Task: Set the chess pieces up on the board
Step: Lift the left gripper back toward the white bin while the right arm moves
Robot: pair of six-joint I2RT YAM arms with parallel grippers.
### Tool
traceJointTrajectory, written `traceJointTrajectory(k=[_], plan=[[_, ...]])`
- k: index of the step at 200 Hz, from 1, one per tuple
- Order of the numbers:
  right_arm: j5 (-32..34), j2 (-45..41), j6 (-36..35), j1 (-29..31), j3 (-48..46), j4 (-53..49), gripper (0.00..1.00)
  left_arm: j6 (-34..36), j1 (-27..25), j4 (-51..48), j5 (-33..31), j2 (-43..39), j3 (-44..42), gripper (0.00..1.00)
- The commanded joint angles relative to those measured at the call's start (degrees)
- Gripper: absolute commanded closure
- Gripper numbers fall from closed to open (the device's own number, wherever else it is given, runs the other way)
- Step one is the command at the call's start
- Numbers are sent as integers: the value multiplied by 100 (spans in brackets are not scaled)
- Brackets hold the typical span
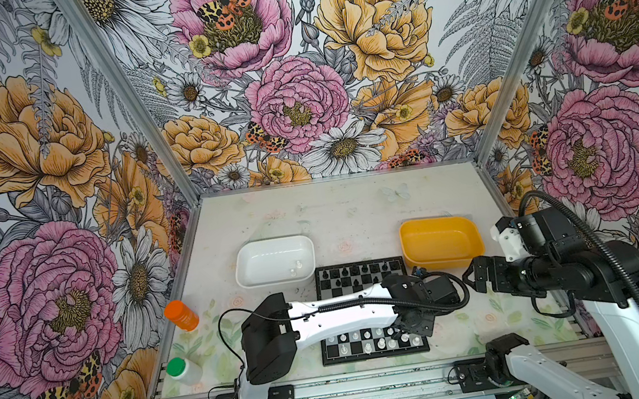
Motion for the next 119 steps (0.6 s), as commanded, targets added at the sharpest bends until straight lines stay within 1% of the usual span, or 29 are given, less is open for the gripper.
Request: traceJointTrajectory(k=[1, 18, 37, 55, 82, 98, 119], plan=[[-163, 151, -66, -7, 131, -304, 2, -168, 404, -188, -485, -670, -168, 69], [-278, 297, -7, -8, 170, -20, 2, -178, 768, -292, -577, -1023, -310, 68], [-434, 539, 53, -8, 260, 352, 2, -115, 1308, -408, -685, -1422, -439, 66], [-607, 861, 69, -12, 393, 730, 2, 74, 1968, -459, -703, -1715, -516, 62], [-720, 1478, 137, 47, 712, 1271, 1, 521, 2949, -492, -613, -1906, -417, 60], [-709, 1876, 239, 233, 963, 1625, 0, 802, 3500, -493, -512, -1918, -296, 56], [-493, 2526, 380, 655, 1424, 1969, 0, 1073, 4266, -485, -367, -1848, -97, 55]])
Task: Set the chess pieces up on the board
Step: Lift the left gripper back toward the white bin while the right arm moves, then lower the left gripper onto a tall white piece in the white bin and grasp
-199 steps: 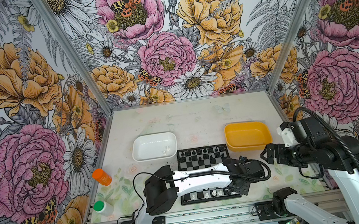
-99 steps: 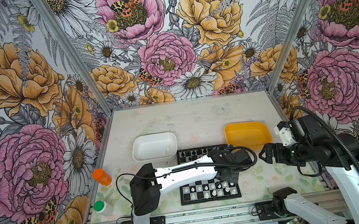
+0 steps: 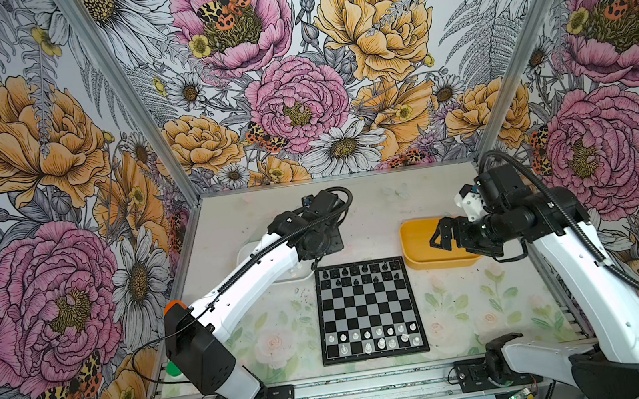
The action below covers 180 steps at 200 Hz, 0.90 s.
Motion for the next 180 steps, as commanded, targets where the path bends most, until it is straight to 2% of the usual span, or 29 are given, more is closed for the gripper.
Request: traceJointTrajectory(k=[1, 31, 103, 138, 180], plan=[[89, 525, 217, 394, 531, 748, 0, 534, 645, -87, 115, 11, 307, 55], [360, 1583, 272, 872, 1426, 926, 0, 826, 1428, -78, 169, 263, 623, 54], [262, 3801, 307, 1129, 3983, 895, 0, 1240, 2492, 159, 769, 761, 696, 52], [211, 4553, 189, 1219, 5045, 587, 0, 1343, 2730, 291, 910, 988, 754, 53], [289, 4763, -93, 1184, 5181, 411, 0, 1260, 2872, 291, 991, 1182, 734, 53]])
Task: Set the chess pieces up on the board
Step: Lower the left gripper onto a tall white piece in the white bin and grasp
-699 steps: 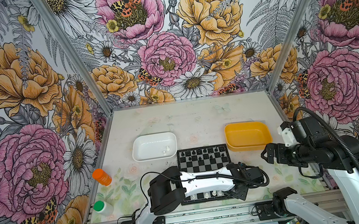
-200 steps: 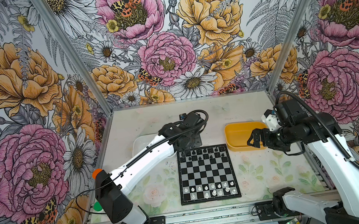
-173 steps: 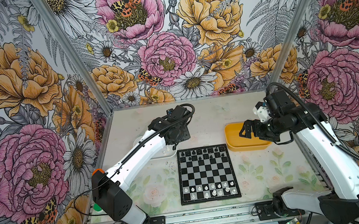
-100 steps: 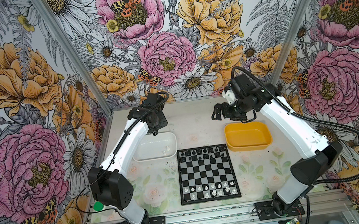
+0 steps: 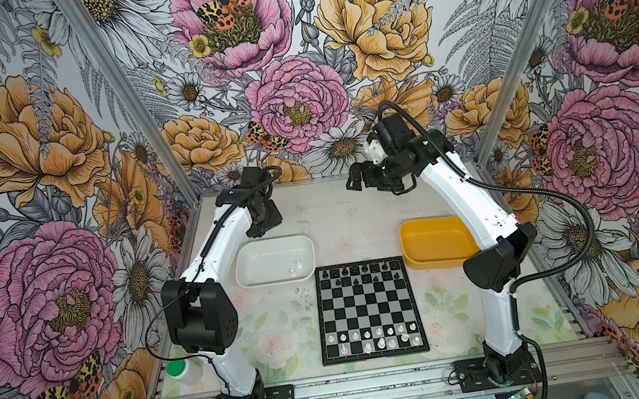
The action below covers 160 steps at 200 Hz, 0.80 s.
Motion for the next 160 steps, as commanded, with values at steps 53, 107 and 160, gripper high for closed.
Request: traceJointTrajectory(k=[53, 107, 160], plan=[[164, -11, -364, -11, -130, -281, 1, 16, -31, 183, 467, 259, -310, 56], [319, -127, -296, 2, -421, -268, 1, 198, -669, 641, 660, 654, -831, 57], [532, -448, -202, 13, -872, -221, 1, 129, -729, 1189, 960, 647, -1439, 62]])
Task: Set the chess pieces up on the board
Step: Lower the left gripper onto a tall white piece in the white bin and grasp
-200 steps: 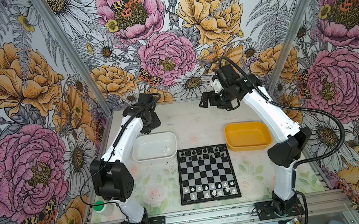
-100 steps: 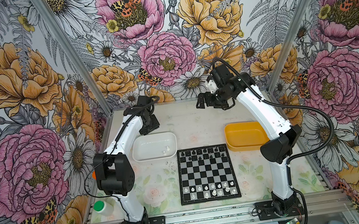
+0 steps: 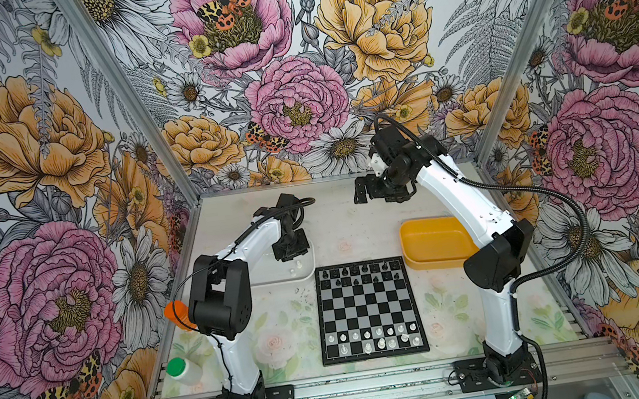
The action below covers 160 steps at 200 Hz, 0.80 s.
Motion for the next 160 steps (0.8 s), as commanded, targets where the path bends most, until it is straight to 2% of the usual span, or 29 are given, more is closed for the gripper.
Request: traceJointTrajectory(k=[1, 58, 160], plan=[[225, -389, 79, 23, -157, 53, 1, 45, 20, 449, 221, -26, -132, 62], [359, -749, 223, 35, -634, 201, 1, 185, 12, 469, 182, 134, -185, 68], [446, -1054, 405, 52, -1120, 432, 1, 360, 80, 451, 140, 183, -307, 69]])
